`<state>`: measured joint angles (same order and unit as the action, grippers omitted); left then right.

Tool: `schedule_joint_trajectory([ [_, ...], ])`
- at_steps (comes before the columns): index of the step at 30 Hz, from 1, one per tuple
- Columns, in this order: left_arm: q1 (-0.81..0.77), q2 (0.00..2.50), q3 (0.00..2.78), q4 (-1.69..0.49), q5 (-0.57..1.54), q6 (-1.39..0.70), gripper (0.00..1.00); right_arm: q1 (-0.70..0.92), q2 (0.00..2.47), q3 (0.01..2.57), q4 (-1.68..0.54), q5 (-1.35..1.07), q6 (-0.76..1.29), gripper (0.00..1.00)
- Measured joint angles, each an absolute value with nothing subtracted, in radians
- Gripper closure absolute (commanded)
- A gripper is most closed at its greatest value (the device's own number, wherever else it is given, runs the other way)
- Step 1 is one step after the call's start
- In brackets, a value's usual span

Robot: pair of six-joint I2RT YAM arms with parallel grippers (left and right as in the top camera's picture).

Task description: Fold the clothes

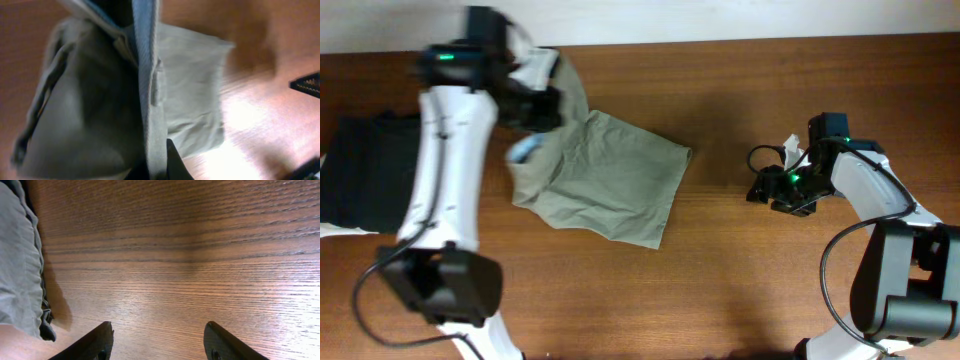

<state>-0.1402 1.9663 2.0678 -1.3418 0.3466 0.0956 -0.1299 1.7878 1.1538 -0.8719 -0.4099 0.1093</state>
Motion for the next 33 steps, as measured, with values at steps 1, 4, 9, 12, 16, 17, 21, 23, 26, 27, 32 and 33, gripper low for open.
schedule_joint_trajectory([
  [1, -0.197, 1.989, 2.067, -1.336, 0.345, 0.078, 0.99, -0.130, 1.788, 1.154, -0.871, -0.410, 0.109, 0.37],
  [4, -0.339, 2.087, 2.066, -1.336, 0.311, 0.017, 0.67, -0.130, 1.788, 1.154, -0.873, -0.410, 0.109, 0.37],
  [9, -0.484, 2.242, 2.061, -1.321, 0.347, -0.047, 0.32, -0.130, 1.788, 1.154, -0.875, -0.410, 0.109, 0.37],
  [12, -0.525, 2.243, 2.082, -1.345, 0.371, -0.050, 0.32, -0.130, 1.788, 1.154, -0.875, -0.414, 0.107, 0.33],
  [16, -0.486, 2.246, 2.276, -1.518, 0.268, -0.049, 0.13, -0.129, 1.788, 1.154, -0.868, -0.537, 0.046, 0.28],
  [17, -0.464, 2.246, 2.330, -1.545, 0.200, -0.055, 0.03, -0.127, 1.788, 1.154, -0.863, -0.568, 0.036, 0.28],
  [21, -0.312, 2.247, 2.374, -1.560, -0.002, -0.035, 0.02, -0.112, 1.788, 1.154, -0.850, -0.621, 0.018, 0.28],
  [23, -0.212, 2.284, 2.373, -1.560, 0.055, 0.015, 0.02, -0.110, 1.788, 1.154, -0.853, -0.628, 0.017, 0.28],
  [26, -0.088, 2.421, 2.363, -1.501, 0.171, 0.065, 0.01, -0.109, 1.788, 1.154, -0.856, -0.631, 0.015, 0.28],
  [27, -0.072, 2.455, 2.360, -1.474, 0.191, 0.081, 0.01, -0.109, 1.788, 1.154, -0.857, -0.631, 0.014, 0.28],
  [32, -0.048, 2.579, 2.352, -1.481, 0.428, 0.288, 0.24, -0.109, 1.788, 1.154, -0.860, -0.631, 0.014, 0.29],
  [33, -0.054, 2.592, 2.352, -1.494, 0.477, 0.332, 0.48, -0.109, 1.788, 1.154, -0.860, -0.631, 0.014, 0.29],
])
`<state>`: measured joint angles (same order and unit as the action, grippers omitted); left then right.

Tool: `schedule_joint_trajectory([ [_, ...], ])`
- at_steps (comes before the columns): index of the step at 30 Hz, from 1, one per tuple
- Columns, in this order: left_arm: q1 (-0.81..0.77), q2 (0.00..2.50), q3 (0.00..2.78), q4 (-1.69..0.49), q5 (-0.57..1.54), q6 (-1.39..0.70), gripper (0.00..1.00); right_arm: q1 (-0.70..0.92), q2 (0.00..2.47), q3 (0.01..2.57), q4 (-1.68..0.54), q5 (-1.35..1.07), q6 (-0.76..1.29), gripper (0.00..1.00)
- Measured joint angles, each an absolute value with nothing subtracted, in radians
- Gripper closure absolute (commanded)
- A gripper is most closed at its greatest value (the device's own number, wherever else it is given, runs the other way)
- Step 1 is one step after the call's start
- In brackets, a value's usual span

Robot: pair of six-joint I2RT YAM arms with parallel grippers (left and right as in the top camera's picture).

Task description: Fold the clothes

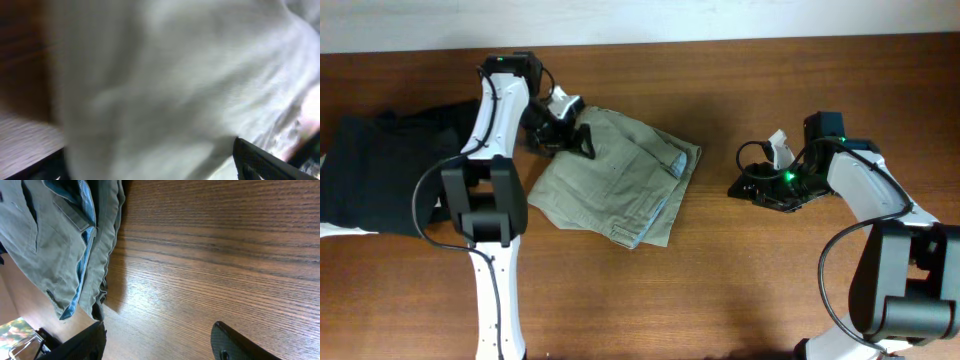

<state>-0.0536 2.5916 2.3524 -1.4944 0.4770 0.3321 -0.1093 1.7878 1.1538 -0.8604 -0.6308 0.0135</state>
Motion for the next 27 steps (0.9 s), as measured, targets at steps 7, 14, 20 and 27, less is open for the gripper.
schedule_joint_trajectory([
  [7, -0.057, 2.656, 2.356, -1.593, 0.604, 0.448, 1.00, -0.109, 1.788, 1.154, -0.864, -0.631, 0.012, 0.36],
  [14, 0.070, 2.491, 2.562, -1.680, 0.559, 0.449, 0.99, -0.109, 1.788, 1.154, -0.888, -0.631, 0.010, 0.35],
  [20, 0.534, 2.300, 2.587, -1.655, 0.467, 0.439, 0.24, -0.109, 1.788, 1.154, -0.905, -0.631, 0.010, 0.35],
  [27, 0.794, 2.308, 2.492, -1.600, 0.493, 0.299, 0.01, -0.109, 1.788, 1.154, -0.928, -0.631, 0.011, 0.35],
])
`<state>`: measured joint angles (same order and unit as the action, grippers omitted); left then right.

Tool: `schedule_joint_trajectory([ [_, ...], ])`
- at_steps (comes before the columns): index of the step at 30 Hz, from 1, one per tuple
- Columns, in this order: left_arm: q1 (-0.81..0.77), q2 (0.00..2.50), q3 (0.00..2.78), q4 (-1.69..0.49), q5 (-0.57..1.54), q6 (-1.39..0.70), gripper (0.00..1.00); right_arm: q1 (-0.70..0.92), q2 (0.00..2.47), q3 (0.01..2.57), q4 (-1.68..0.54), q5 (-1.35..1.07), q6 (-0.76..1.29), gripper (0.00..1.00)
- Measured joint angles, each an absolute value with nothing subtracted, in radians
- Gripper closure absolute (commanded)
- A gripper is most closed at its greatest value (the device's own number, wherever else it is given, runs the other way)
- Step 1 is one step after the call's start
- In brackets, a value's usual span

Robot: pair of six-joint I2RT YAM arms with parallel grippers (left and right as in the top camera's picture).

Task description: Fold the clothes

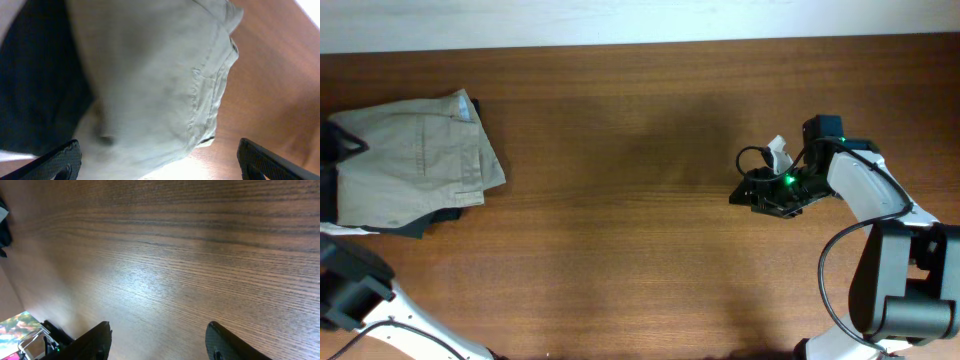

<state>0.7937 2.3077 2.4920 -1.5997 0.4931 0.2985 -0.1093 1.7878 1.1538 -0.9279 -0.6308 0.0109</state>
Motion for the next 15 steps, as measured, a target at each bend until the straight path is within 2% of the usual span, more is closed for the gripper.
schedule_joint_trajectory([
  [4, 0.857, 2.260, 2.505, -1.605, 0.580, 0.268, 0.01, -0.109, 1.785, 1.154, -0.936, -0.630, 0.004, 0.34],
  [7, 0.779, 2.035, 2.531, -1.626, 0.641, 0.288, 0.01, -0.109, 1.722, 1.156, -0.945, -0.630, -0.004, 0.18],
  [9, 0.587, 1.858, 2.550, -1.628, 0.644, 0.331, 0.01, -0.109, 1.595, 1.184, -0.965, -0.629, -0.006, 0.00],
  [12, 0.237, 1.706, 2.565, -1.669, 0.500, 0.338, 0.01, -0.109, 1.349, 1.252, -0.986, -0.604, -0.009, 0.01],
  [15, 0.023, 1.645, 2.551, -1.686, 0.282, 0.232, 0.01, -0.109, 1.065, 1.311, -0.983, -0.563, -0.009, 0.01],
])
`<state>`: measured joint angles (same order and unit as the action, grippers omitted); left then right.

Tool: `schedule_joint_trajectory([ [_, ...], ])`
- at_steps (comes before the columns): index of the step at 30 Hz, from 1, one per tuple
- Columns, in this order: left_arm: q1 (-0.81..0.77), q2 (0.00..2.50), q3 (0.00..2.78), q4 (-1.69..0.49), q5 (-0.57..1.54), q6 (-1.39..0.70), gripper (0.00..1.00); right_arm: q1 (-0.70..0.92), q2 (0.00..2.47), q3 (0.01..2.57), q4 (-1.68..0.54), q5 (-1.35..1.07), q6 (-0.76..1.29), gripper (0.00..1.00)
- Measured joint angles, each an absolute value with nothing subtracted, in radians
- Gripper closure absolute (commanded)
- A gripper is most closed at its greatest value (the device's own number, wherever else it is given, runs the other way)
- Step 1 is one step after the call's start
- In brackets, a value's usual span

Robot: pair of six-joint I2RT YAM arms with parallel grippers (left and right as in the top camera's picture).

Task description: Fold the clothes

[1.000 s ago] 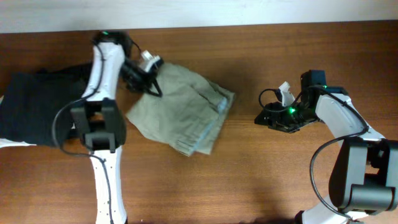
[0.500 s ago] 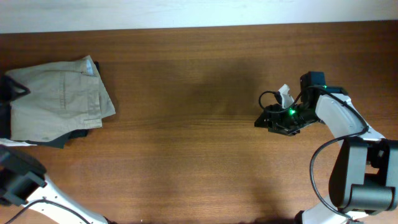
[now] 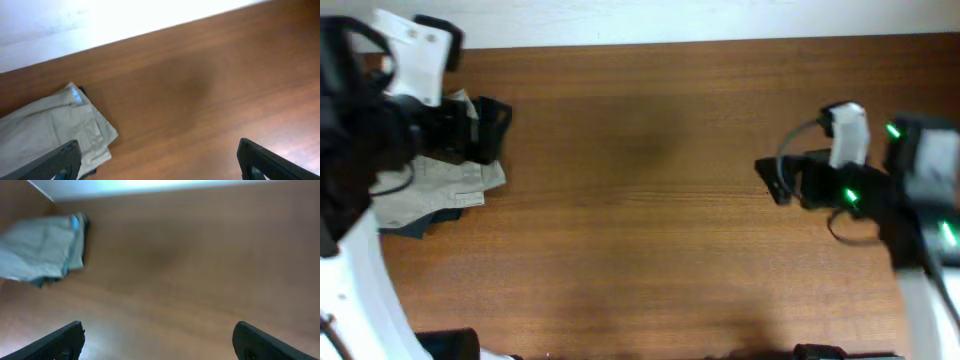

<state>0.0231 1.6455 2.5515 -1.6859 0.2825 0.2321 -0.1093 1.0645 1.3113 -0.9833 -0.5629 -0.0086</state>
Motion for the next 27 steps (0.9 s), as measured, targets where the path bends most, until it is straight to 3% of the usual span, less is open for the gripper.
schedule_joint_trajectory([
  [7, -0.245, 1.536, 2.474, -1.686, 0.152, 0.159, 0.01, -0.109, 0.690, 1.322, -1.021, -0.508, -0.012, 0.01],
  [19, -0.249, 1.531, 2.471, -1.687, 0.149, 0.159, 0.01, -0.109, 0.663, 1.316, -1.068, -0.466, -0.026, 0.01],
  [27, -0.249, 1.531, 2.468, -1.689, 0.145, 0.158, 0.01, -0.109, 0.233, 0.846, -0.833, -0.212, -0.043, 0.01],
])
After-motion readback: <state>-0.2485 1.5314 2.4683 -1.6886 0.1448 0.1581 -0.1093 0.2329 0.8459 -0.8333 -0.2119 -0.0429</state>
